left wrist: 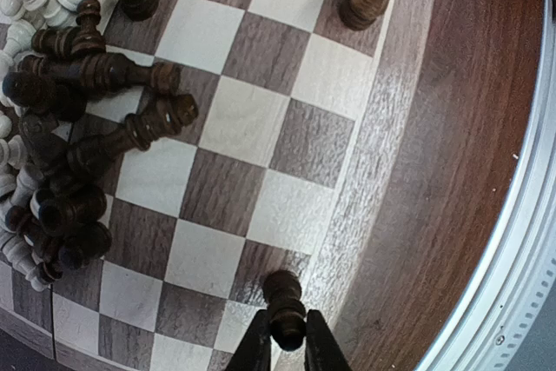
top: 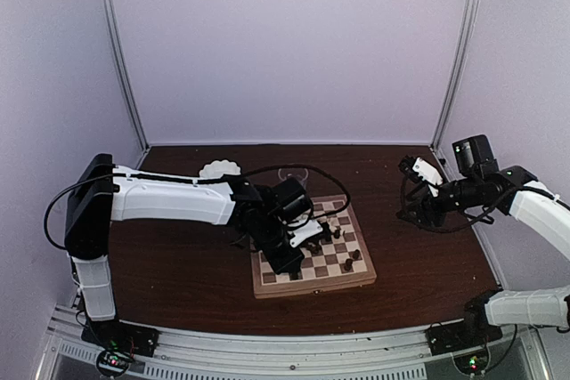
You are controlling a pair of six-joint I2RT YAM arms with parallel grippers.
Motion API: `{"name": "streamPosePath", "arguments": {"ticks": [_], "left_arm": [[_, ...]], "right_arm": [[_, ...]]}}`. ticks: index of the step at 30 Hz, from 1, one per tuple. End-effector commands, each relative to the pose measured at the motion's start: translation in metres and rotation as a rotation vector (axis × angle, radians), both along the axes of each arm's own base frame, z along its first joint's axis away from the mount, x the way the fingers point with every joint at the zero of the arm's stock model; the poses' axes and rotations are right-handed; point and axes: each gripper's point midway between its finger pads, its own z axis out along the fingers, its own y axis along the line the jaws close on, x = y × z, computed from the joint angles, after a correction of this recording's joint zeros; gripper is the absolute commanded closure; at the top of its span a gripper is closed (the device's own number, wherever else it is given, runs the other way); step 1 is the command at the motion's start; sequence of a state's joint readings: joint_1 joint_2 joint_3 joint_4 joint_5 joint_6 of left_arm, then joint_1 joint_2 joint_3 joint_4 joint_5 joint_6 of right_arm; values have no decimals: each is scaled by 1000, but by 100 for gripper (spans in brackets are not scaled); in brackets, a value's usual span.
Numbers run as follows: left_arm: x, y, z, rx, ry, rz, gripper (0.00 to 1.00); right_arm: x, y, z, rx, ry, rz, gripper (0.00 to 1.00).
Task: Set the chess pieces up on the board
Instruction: Adjust the bishop at f8.
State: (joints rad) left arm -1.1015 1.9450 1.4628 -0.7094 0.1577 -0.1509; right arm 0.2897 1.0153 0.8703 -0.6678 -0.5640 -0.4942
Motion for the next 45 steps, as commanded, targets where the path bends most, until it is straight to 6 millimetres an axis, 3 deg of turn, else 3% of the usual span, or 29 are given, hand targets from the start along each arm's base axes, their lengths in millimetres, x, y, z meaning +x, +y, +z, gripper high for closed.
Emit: {"name": "streamPosePath", "arguments": {"ticks": [1, 15, 27, 45], "left_arm": [[7, -8, 3, -15, -26, -4, 87], [16, -6, 2, -7, -68, 21, 93], [12, -5, -2, -4, -51, 11, 85], [4, -4, -6, -2, -10, -5, 89]], "right_arm": [[0, 0, 2, 12, -17, 10, 37], [0, 0, 0, 10, -14, 8, 37], [0, 0, 0, 11, -14, 8, 37], [2, 0, -2, 10, -8, 7, 37]]}}
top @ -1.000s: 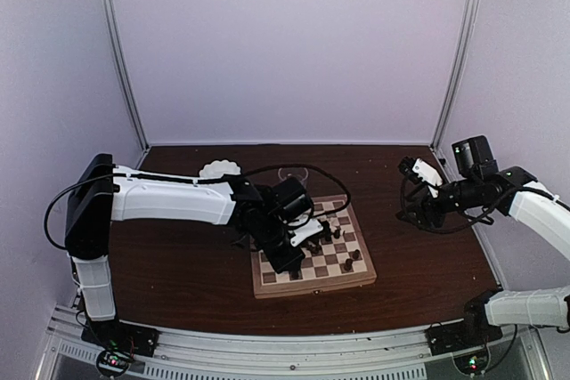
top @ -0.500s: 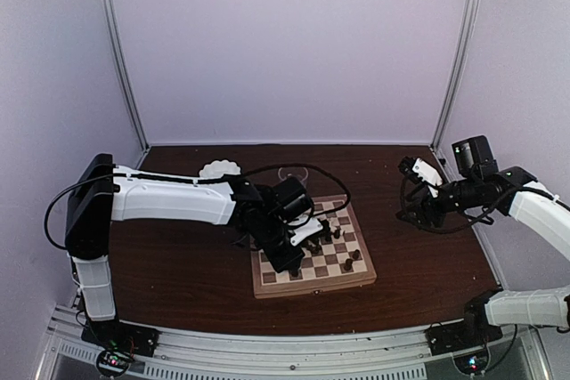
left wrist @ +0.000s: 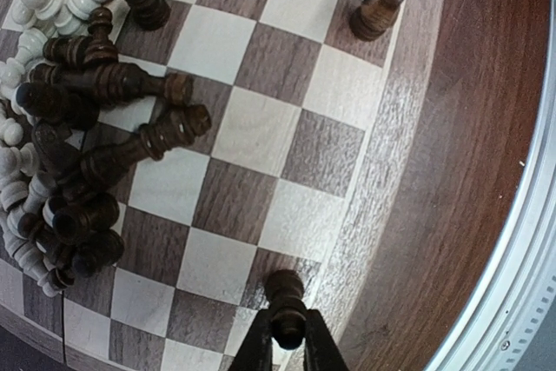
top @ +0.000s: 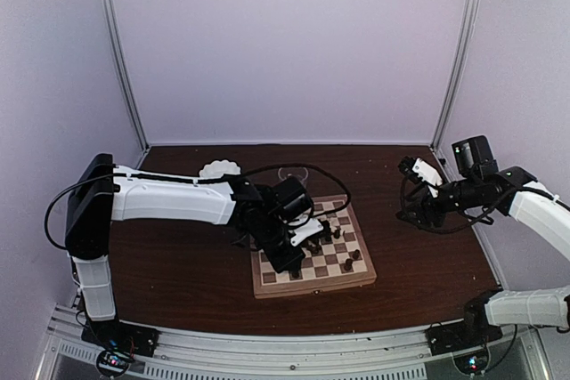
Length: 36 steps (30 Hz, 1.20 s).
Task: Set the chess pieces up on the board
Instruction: Adjust the bishop at f8, then pick up the king from the chessboard.
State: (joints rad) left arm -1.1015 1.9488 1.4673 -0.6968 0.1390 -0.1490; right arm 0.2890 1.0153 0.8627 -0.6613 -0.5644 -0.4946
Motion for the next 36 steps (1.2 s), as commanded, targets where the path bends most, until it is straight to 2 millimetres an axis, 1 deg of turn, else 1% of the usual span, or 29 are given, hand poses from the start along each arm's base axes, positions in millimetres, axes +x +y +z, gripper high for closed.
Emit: {"name": "streamPosePath", "arguments": {"ticks": [1, 3, 4, 6, 8, 10, 11, 12, 14, 16, 18, 19, 21, 24, 26, 27, 28, 30, 33, 36], "left_arm": [[-1, -1, -7, 7, 11, -10, 87], [0, 1, -6, 15, 5, -9, 85], [1, 2, -4, 19, -1, -6, 82], [2, 4, -2, 27, -8, -6, 72], [0, 5, 6, 22, -6, -13, 64], [-2, 4, 20, -3, -8, -22, 57], [-2, 2, 30, -24, -11, -26, 48], [-3, -1, 45, -58, -18, -33, 40], [-1, -8, 74, -124, -42, -41, 37], [8, -16, 97, -183, -80, -26, 37], [28, -20, 110, -215, -116, 28, 40], [41, -20, 111, -218, -130, 70, 44], [63, -22, 111, -224, -134, 134, 52], [83, -29, 107, -237, -133, 174, 58], [93, -36, 102, -237, -130, 185, 57], [96, -39, 98, -230, -129, 188, 55], [99, -42, 89, -215, -121, 190, 52], [102, -46, 78, -196, -113, 189, 51], [111, -47, 63, -149, -121, 211, 54], [118, -42, 50, -92, -139, 243, 56]], "right_arm": [[1, 0, 0, 10, -8, 8, 37], [2, 0, 0, 10, -7, 7, 37], [2, 0, 1, 11, -9, 7, 37], [2, 0, 1, 11, -8, 6, 37], [2, 0, 1, 11, -8, 6, 37], [2, 0, 0, 10, -8, 6, 37], [2, 0, 1, 10, -9, 6, 37], [2, 0, 1, 9, -10, 6, 37], [2, 0, 1, 8, -11, 5, 37], [3, 0, 1, 7, -13, 4, 37], [3, 0, 1, 7, -14, 3, 37], [3, -1, 1, 5, -16, 3, 37], [3, -2, 2, 3, -21, -1, 37], [2, -3, 2, 0, -27, -5, 37], [2, -4, 3, 1, -30, -6, 37], [2, -5, 3, 0, -32, -9, 37], [2, -5, 4, 0, -34, -9, 37], [2, -5, 5, -3, -40, -10, 37], [3, -6, 5, -3, -40, -13, 37], [3, -6, 4, -4, -37, -13, 37]]}}
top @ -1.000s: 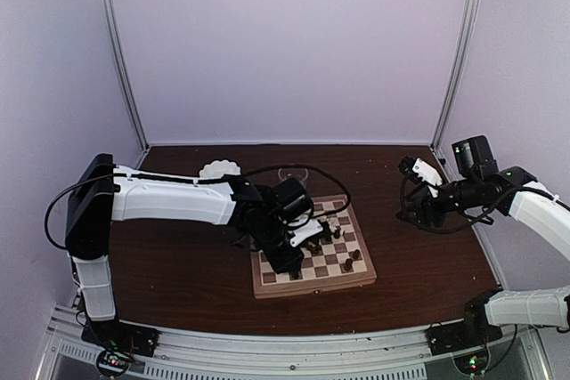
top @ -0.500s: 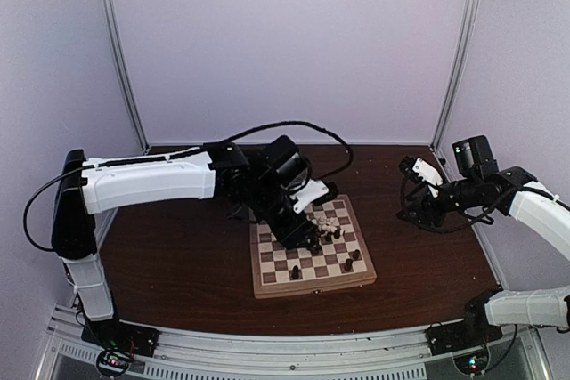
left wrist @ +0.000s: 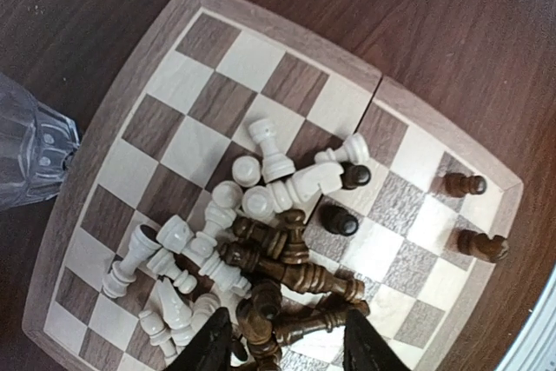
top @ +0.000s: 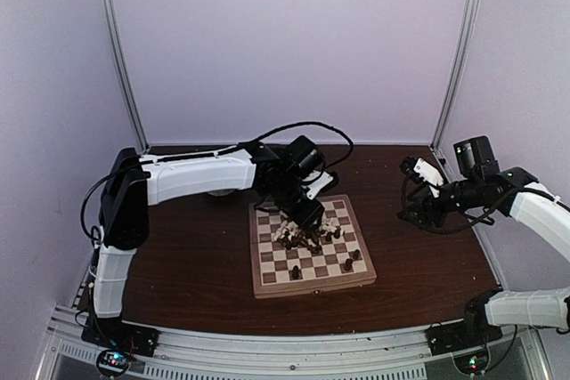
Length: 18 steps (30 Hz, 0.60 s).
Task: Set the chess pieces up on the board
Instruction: Pick up the king from the chessboard.
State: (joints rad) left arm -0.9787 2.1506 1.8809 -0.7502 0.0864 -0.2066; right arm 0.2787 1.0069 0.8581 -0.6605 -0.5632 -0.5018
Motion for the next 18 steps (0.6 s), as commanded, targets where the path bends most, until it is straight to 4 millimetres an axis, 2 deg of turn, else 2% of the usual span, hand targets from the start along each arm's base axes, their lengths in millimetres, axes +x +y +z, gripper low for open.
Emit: {"name": "streamPosePath", "arguments": {"ticks": [1, 18], "left_arm": [[12, 2, 2, 34, -35, 56, 55], [11, 0, -27, 51, 35, 43, 61]], "right_arm": [[3, -3, 4, -2, -27, -9, 37], [4, -5, 2, -15, -34, -10, 37]]}}
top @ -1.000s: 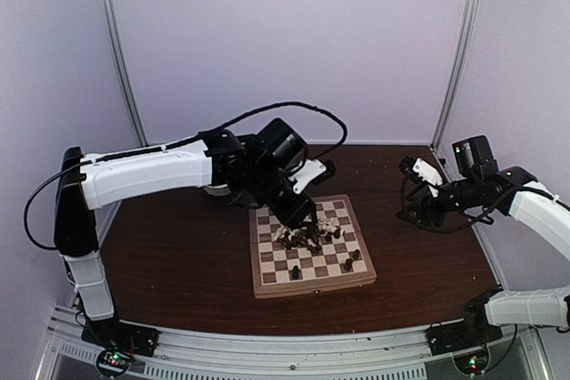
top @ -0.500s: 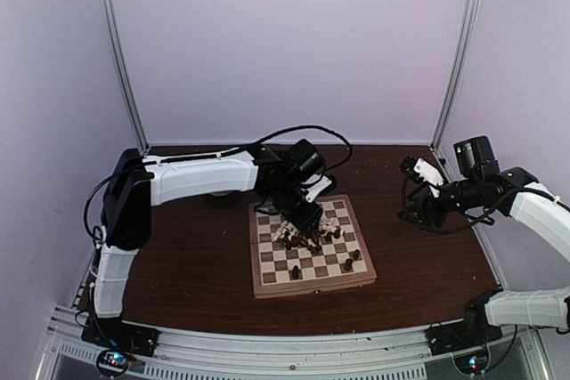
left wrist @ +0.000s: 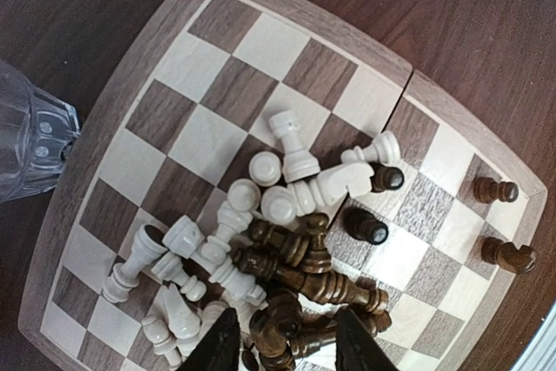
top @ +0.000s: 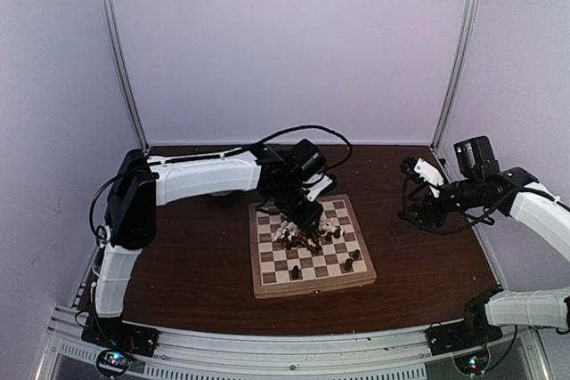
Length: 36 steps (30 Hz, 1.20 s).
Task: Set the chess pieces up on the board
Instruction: Pick up the king from the chessboard.
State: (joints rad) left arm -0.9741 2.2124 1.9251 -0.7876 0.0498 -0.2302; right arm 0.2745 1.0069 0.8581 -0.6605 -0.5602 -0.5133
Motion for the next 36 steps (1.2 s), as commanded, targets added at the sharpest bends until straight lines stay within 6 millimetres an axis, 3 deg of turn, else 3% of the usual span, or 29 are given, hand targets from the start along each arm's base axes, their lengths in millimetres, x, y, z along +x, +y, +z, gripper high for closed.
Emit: {"name": "streamPosePath", "arguments": {"ticks": [1, 7, 11, 23, 30, 36], "left_arm": [[2, -3, -8, -4, 23, 1, 61], [2, -3, -13, 7, 27, 2, 67], [4, -2, -13, 9, 19, 5, 78], [2, -3, -15, 11, 30, 0, 87], [3, -3, -4, -6, 17, 1, 92], [4, -2, 21, -34, -15, -2, 92]], "right_arm": [[3, -3, 1, -9, -25, -11, 37], [3, -3, 1, -10, -25, -9, 37], [3, -4, 0, -10, -25, -10, 37], [3, -4, 0, -12, -27, -10, 37], [2, -4, 1, -13, -28, -11, 37], [3, -4, 1, -12, -31, -12, 37]]}}
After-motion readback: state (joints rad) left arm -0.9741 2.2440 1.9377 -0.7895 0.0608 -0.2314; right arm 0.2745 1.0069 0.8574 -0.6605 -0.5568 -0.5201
